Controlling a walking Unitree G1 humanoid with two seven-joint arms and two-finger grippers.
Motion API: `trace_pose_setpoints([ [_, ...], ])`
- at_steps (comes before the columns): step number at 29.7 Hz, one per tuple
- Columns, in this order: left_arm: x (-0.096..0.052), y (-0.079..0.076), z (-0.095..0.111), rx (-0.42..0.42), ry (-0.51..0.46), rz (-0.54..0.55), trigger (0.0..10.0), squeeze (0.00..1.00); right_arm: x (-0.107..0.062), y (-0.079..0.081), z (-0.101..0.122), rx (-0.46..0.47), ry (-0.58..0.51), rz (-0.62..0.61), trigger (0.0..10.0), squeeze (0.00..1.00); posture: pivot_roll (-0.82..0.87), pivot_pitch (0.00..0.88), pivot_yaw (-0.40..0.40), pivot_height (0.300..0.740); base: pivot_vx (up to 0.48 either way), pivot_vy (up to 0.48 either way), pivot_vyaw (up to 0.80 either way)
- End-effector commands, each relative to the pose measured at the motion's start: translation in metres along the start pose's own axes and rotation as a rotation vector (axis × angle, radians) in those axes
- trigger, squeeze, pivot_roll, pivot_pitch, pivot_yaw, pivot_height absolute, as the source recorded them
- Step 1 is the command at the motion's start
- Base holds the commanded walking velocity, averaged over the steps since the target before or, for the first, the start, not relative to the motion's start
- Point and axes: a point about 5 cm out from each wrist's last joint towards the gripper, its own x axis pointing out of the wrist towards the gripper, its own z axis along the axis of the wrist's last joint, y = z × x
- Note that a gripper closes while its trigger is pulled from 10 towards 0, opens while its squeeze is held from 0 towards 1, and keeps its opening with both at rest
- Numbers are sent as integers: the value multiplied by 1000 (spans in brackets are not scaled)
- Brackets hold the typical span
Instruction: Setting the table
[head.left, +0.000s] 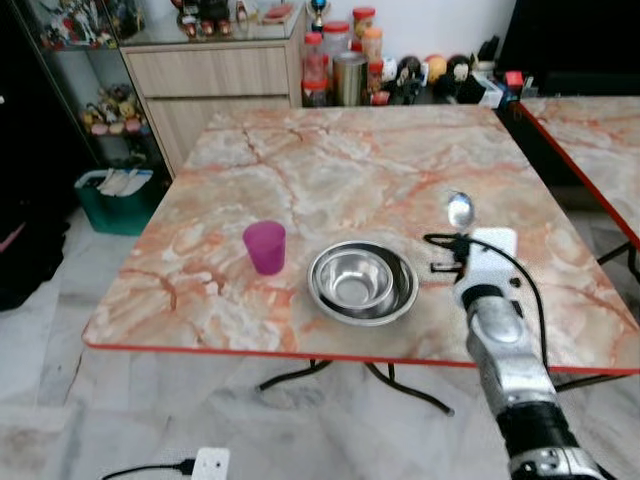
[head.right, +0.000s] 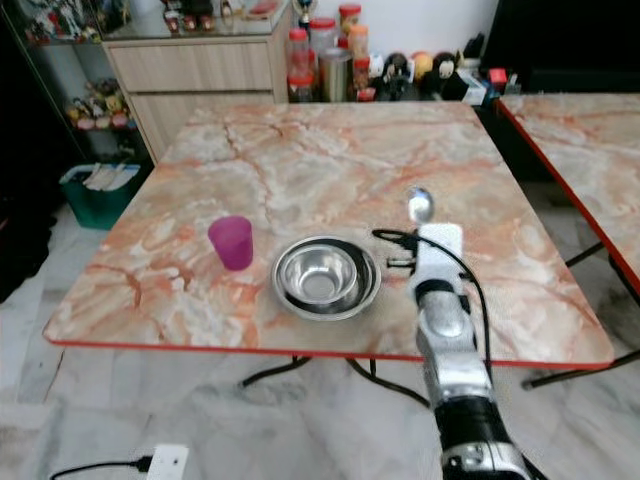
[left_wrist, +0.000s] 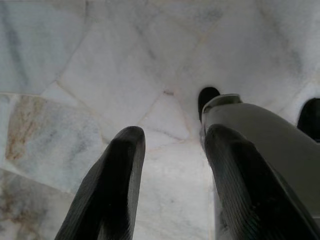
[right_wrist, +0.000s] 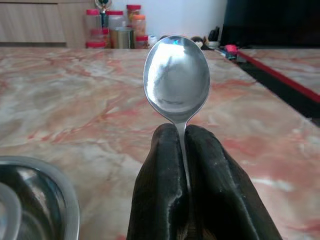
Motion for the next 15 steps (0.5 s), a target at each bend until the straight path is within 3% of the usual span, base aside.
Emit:
trace_pose_setpoints([
  [1,-1,2,-7,-1,29,5,10000,0,4,2,7,6,-8,4,10000,0,16,0,33,740,270,0,0],
  [15,-1,2,-7,0,29,5,10000,0,4,10,5,12,0,27,10000,0,18,0,34,740,290,0,0],
])
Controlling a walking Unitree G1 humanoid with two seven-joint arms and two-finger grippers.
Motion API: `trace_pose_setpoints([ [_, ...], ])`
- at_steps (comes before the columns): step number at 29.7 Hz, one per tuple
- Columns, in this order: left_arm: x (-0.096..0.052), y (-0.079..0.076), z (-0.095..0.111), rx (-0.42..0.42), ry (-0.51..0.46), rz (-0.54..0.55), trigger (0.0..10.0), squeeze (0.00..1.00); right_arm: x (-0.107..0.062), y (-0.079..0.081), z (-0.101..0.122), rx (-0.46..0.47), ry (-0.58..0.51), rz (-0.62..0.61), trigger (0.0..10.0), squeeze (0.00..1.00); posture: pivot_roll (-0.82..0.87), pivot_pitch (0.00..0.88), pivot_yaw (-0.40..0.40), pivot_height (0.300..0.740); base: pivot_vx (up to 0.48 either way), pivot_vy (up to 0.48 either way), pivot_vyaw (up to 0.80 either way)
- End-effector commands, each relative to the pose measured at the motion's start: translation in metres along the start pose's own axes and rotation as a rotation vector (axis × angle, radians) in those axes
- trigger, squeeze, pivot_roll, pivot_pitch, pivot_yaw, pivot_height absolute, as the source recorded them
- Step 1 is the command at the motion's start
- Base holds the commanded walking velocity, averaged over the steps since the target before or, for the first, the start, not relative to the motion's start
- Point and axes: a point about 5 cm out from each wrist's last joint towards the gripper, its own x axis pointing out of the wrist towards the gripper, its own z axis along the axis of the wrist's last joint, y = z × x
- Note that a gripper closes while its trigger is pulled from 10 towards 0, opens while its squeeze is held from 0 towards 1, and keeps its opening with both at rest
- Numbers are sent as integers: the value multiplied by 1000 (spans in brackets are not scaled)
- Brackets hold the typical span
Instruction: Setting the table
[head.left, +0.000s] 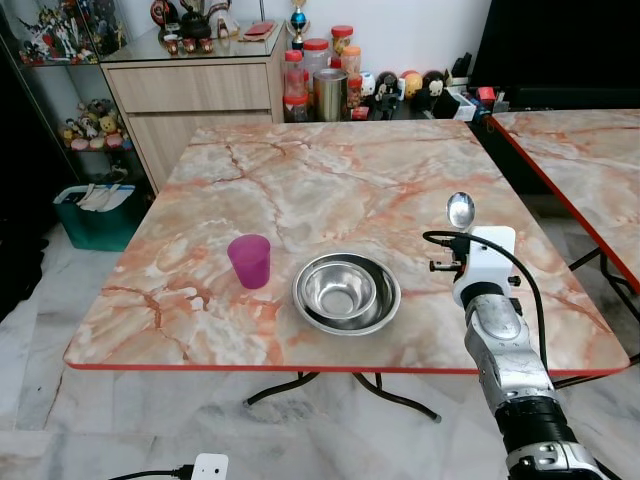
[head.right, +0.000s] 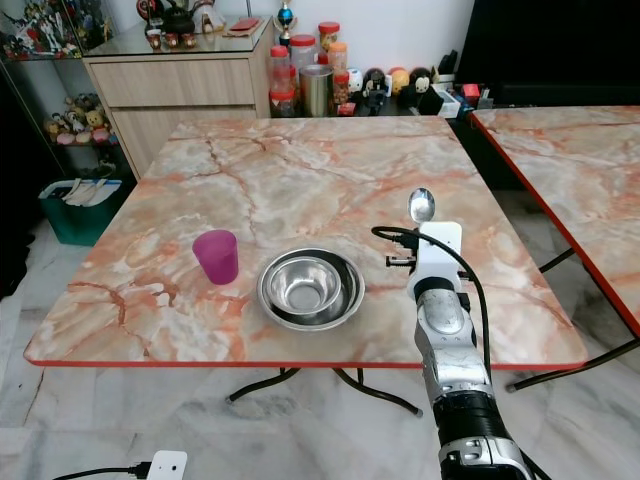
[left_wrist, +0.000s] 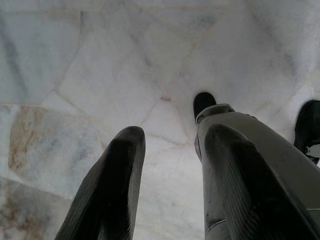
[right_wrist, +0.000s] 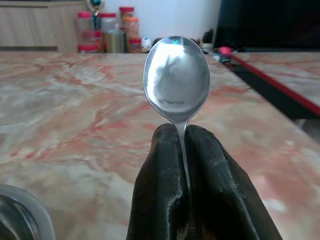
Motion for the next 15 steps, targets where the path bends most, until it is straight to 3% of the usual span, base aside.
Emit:
trace_pose_setpoints([
  [1,0,1,-2,-2,12,3,10000,0,3,6,4,7,-2,18,10000,0,18,0,34,740,304,0,0],
  [5,0,1,-2,-1,12,5,10000,0,2,7,4,6,2,25,10000,0,17,0,34,740,298,0,0],
  [15,0,2,-1,-4,10,9,10000,0,-1,12,-3,0,34,57,10000,0,19,0,34,740,0,0,0],
])
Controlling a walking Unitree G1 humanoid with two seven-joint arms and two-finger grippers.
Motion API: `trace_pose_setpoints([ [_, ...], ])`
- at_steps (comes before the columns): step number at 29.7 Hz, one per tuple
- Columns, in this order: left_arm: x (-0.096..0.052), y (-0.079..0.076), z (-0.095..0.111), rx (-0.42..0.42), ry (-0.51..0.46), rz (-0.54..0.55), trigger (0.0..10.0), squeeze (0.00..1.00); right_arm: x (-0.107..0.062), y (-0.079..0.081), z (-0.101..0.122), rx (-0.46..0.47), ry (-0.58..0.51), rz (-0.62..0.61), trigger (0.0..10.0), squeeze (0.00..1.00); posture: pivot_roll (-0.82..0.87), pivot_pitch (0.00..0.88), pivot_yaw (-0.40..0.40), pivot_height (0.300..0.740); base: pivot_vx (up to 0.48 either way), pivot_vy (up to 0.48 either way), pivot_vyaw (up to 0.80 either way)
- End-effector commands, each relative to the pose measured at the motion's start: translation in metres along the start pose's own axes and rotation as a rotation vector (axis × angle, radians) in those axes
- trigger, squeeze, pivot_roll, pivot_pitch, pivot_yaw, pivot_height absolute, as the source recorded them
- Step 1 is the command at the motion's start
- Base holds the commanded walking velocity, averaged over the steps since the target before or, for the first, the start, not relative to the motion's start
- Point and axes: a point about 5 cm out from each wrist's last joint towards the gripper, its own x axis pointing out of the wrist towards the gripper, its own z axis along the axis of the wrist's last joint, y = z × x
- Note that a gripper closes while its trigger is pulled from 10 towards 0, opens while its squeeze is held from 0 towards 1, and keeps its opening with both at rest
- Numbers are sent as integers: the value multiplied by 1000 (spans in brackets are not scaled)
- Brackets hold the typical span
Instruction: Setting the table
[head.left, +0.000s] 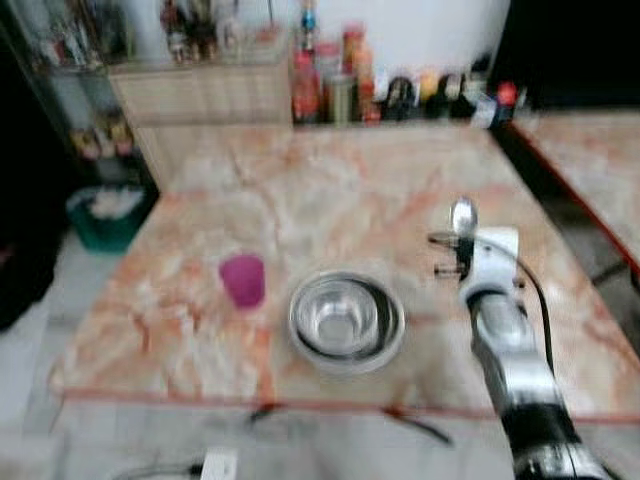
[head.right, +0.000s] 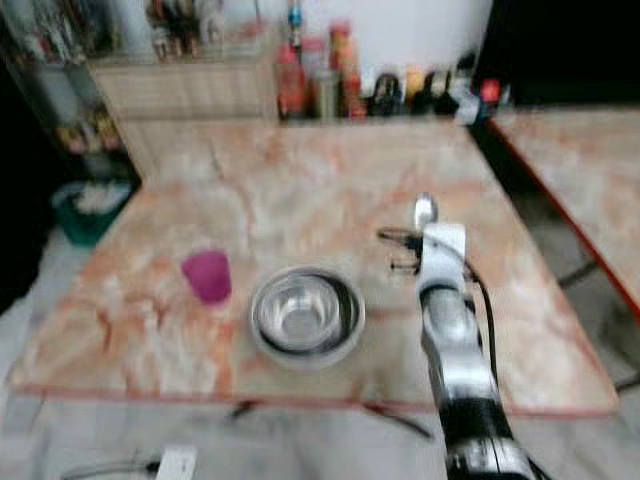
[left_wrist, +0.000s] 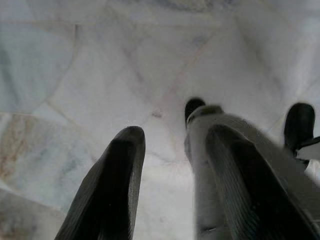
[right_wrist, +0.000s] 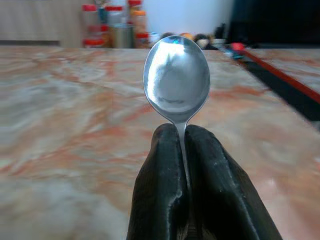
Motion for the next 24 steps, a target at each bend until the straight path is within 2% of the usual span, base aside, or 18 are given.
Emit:
trace_pose_setpoints([
  [1,0,4,-6,-4,23,13,10000,0,1,8,3,-2,1,29,10000,0,19,0,34,740,0,0,0],
  [7,0,4,-6,-2,24,12,10000,0,1,16,-8,-5,83,69,10000,0,19,0,34,740,0,0,0],
  [11,0,3,-6,-5,25,11,10000,0,0,18,-24,29,179,60,10000,0,19,0,31,740,0,0,0],
  [24,0,3,-7,-6,26,8,10000,0,0,13,-37,51,262,46,10000,0,18,0,31,740,0,0,0],
])
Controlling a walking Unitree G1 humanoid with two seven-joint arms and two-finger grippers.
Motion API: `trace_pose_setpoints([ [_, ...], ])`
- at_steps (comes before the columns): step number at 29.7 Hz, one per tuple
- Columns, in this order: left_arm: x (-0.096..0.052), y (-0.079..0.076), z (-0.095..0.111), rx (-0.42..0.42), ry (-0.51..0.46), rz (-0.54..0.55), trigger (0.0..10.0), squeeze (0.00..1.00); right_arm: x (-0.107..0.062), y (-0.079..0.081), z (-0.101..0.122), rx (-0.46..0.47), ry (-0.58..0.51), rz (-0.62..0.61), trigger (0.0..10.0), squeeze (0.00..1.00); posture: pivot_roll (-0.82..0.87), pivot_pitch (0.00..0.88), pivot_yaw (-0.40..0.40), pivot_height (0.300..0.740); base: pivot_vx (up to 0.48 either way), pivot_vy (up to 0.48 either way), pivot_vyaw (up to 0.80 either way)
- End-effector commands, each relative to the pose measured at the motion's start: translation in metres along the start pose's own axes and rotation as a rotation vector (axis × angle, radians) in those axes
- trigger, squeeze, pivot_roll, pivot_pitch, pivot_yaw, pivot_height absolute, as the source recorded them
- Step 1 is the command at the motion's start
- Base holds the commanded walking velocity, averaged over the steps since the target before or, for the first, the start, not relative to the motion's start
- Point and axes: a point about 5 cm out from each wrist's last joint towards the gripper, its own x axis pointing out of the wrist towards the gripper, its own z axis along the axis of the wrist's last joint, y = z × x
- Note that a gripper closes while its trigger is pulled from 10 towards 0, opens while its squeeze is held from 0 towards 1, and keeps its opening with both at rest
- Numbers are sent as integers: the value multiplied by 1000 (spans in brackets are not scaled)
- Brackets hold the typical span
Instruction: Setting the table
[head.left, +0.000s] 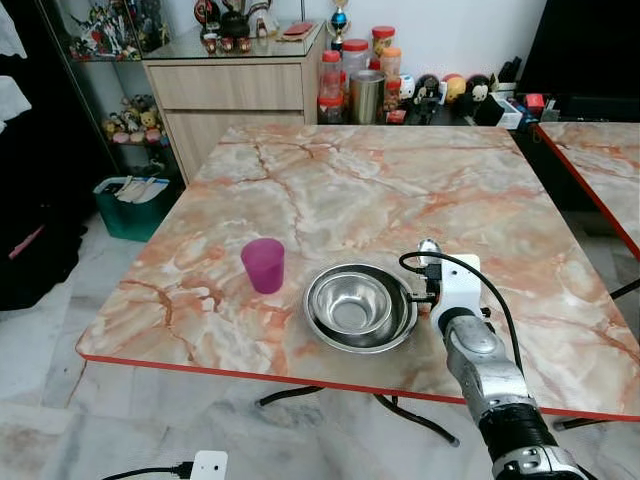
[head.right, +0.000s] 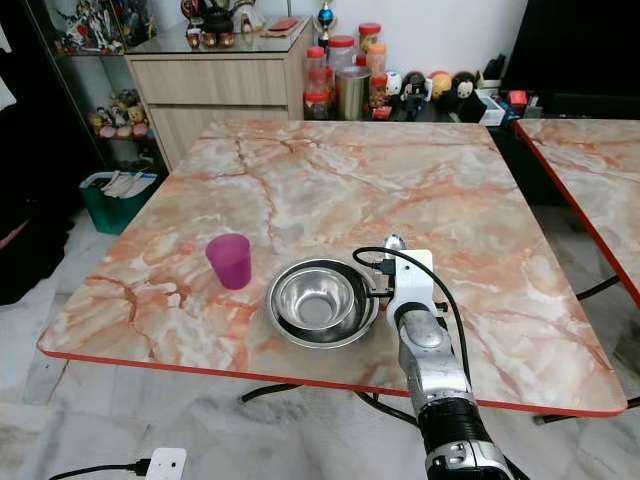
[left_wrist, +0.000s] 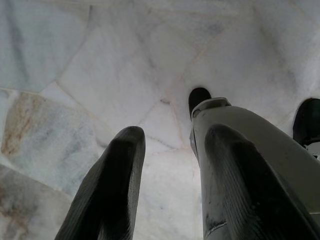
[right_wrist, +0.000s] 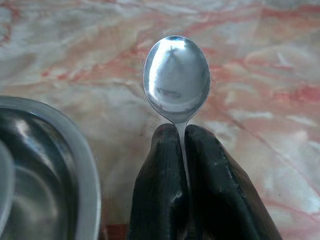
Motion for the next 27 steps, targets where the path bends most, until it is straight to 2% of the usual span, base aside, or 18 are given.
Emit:
trace_pose_setpoints([
  [1,-1,0,-6,-5,29,0,10000,0,2,1,1,8,20,4,10000,0,18,0,31,740,0,0,0],
  [27,-1,0,-7,5,35,1,10000,0,-5,6,-13,-17,110,41,10000,0,21,0,30,740,0,0,0],
])
